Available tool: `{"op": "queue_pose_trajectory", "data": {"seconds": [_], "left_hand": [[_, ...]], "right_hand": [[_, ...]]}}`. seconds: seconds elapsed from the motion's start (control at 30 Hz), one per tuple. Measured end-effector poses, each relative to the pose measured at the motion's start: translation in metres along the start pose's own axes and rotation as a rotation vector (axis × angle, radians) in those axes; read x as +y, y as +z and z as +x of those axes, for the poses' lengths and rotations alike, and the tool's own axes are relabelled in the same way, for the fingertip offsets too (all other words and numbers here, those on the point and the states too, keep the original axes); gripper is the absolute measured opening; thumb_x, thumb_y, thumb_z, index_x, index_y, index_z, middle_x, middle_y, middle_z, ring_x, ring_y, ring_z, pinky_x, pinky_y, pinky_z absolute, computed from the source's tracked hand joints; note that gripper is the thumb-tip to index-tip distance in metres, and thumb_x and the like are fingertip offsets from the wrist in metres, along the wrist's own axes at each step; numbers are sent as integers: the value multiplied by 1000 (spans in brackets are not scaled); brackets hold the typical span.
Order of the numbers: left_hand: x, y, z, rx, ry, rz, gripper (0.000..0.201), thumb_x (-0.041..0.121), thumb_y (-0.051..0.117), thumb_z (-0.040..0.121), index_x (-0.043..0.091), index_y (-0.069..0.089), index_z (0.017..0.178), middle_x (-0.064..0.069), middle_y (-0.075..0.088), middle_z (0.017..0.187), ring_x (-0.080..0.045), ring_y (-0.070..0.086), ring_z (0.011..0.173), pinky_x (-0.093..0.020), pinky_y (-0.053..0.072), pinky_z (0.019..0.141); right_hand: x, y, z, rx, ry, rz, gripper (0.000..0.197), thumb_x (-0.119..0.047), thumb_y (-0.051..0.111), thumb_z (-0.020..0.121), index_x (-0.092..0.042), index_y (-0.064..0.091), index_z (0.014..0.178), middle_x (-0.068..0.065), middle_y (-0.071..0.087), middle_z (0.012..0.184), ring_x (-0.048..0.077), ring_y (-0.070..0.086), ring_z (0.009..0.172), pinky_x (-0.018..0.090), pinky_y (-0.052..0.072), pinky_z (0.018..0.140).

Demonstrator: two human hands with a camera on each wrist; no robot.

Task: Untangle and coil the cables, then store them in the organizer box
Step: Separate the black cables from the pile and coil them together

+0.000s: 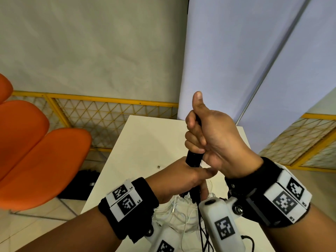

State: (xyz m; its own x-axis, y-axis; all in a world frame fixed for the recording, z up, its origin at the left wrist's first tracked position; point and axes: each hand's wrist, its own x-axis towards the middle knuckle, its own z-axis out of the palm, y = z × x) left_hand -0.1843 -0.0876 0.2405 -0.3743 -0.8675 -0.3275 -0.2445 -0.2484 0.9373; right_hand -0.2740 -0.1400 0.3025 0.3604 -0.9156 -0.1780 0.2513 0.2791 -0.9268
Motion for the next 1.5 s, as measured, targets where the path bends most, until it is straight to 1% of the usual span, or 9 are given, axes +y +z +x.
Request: {"op": "queue_pose_trajectory", "data": {"seconds": [0.1,0.23,0.37,0.6,0.73,0.9,0.97,1.2,1.5], "left_hand": [[-1,-5,1,-47,27,-3,46,28,63,96,-12,55,77,2,65,59,-16,54,59,-30,43,63],[8,-17,0,-95,143,-172,11,14,67,84,5,71,80,-13,72,76,-43,65,94,-60,39,107],[16,-23,6,-172,117,-238,18,13,67,76,14,61,59,-11,66,60,-37,62,74,-71,35,100],[15,-9,15,24,72,-262,40,2,61,87,15,48,51,1,26,41,-17,21,40,-41,55,71],[17,-13,16,190,87,-419,45,5,62,82,21,46,43,1,19,43,-14,17,38,-36,48,58],[26,-43,15,353,182,-543,55,16,59,92,15,38,41,1,21,35,-12,18,31,-30,33,49],[27,-55,15,378,186,-572,55,24,62,93,16,29,49,1,21,37,-12,17,33,-26,32,46],[30,-83,12,379,184,-645,53,35,62,93,19,34,51,4,21,38,-10,17,31,-25,32,40],[30,-73,10,236,44,-313,51,38,64,92,20,31,58,2,17,49,-11,13,39,-23,16,44]], "right_hand": [[-2,-2,-1,-6,6,-7,60,-58,48,95,-12,46,56,-1,21,39,10,18,30,23,10,43],[-1,-2,0,-24,14,-30,62,-58,50,93,-13,50,52,1,21,39,12,19,30,21,17,41],[-2,1,1,-85,-26,-154,63,-56,48,96,-10,50,53,3,22,38,17,19,34,25,26,43],[-4,-5,2,-142,-156,-432,64,-53,39,101,-8,64,63,6,34,35,24,63,53,45,52,70],[-2,-19,4,-107,-253,-531,50,-53,38,98,-13,67,100,8,73,78,17,71,79,27,53,82],[46,-38,-3,-141,-57,-594,66,-82,39,80,-31,50,119,-12,71,93,9,70,82,44,57,88],[64,-40,-14,-265,101,-619,65,-82,40,78,-36,46,123,-12,72,100,8,72,86,34,56,87],[93,-49,-31,-319,206,-572,49,-49,52,96,-23,48,55,0,35,50,15,30,43,32,22,49],[52,-84,-31,-435,236,-725,55,-51,65,88,-16,31,64,-1,27,51,15,22,46,28,18,47]]}}
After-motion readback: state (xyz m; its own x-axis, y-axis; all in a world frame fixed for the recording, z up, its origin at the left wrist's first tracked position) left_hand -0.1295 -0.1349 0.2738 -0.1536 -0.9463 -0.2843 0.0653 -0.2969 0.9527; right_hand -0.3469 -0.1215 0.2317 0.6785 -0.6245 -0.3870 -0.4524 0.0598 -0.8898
